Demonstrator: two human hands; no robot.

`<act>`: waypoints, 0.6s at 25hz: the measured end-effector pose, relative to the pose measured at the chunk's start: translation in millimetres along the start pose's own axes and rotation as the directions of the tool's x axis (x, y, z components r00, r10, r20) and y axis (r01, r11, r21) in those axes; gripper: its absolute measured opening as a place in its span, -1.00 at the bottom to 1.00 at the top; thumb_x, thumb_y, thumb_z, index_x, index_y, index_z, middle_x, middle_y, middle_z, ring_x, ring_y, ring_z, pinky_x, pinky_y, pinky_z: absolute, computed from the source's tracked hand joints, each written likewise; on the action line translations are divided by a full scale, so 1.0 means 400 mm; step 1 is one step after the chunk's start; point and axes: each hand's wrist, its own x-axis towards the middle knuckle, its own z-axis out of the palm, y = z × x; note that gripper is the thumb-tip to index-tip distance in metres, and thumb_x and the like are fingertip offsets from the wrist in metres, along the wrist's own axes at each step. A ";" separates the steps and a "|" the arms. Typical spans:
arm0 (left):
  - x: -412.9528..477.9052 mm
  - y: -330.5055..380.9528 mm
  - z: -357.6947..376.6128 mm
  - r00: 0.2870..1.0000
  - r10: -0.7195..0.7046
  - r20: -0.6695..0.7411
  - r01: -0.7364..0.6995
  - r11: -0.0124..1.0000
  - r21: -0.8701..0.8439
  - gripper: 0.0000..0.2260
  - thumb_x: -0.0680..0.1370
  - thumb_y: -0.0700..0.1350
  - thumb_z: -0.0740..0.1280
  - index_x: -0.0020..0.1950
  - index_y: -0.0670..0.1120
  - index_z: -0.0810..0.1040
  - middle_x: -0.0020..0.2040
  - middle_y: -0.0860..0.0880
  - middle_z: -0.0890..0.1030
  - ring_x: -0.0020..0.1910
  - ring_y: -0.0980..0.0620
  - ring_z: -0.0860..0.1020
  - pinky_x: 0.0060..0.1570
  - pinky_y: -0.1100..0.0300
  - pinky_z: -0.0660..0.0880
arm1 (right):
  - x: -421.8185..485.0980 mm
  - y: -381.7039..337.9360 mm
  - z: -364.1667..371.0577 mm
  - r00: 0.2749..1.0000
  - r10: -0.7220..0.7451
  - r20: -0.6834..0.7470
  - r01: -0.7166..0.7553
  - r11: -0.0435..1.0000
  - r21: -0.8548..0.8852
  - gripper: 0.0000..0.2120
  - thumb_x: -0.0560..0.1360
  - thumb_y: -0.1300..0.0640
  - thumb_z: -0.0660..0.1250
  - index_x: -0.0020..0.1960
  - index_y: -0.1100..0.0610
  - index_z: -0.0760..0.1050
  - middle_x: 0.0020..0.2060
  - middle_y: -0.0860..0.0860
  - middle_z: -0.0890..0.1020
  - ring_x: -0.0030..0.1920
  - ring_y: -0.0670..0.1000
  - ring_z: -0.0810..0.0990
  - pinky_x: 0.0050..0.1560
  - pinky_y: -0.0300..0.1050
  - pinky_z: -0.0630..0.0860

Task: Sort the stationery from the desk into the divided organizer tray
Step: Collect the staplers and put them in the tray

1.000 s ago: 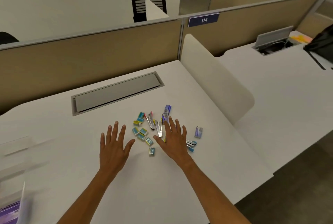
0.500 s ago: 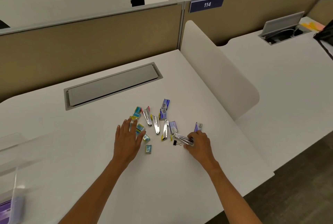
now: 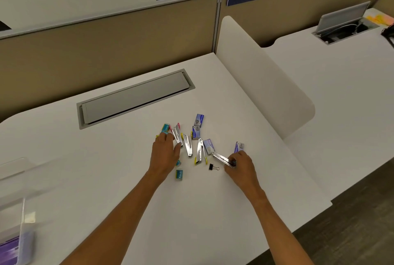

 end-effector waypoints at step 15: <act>0.170 0.098 0.017 0.930 -0.360 0.076 0.366 0.926 -0.092 -0.43 0.55 -0.04 0.39 0.40 -0.26 0.22 0.15 -0.25 0.58 0.10 -0.21 0.60 0.04 0.03 0.54 | -0.008 -0.130 0.028 0.866 0.300 0.401 -0.501 0.527 0.687 -0.75 0.40 0.26 0.50 0.00 0.18 0.49 -0.17 0.15 0.57 -0.21 0.07 0.64 -0.07 -0.01 0.66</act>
